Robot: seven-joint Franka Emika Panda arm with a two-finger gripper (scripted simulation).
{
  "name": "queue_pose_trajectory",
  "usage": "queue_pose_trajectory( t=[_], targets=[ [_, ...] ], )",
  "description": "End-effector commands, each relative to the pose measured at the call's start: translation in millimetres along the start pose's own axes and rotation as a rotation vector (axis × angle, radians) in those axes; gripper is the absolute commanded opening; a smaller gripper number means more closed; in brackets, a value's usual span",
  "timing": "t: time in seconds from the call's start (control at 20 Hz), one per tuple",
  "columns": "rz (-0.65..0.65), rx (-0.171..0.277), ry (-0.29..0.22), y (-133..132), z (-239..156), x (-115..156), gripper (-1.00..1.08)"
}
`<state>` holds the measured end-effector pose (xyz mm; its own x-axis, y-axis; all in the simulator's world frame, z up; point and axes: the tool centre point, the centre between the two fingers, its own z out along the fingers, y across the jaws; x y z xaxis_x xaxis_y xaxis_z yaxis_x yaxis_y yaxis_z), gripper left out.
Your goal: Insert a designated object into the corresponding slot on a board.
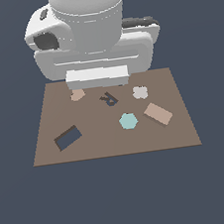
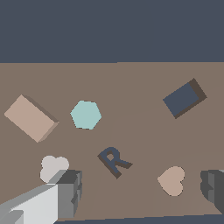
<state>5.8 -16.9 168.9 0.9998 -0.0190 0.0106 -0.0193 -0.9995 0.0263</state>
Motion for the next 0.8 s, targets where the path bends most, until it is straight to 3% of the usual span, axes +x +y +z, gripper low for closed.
queue_pose_trajectory(
  t=[0.0, 0.4, 0.75],
  targets=[
    [0.0, 0.0, 0.0, 0.0, 0.0, 0.0, 1.0],
    [-0.059, 0.003, 0.0, -9.1, 8.1, 6.8, 1.0],
    [-0.213, 0.009, 0.001, -35.1, 29.2, 22.2, 1.0]
  ],
)
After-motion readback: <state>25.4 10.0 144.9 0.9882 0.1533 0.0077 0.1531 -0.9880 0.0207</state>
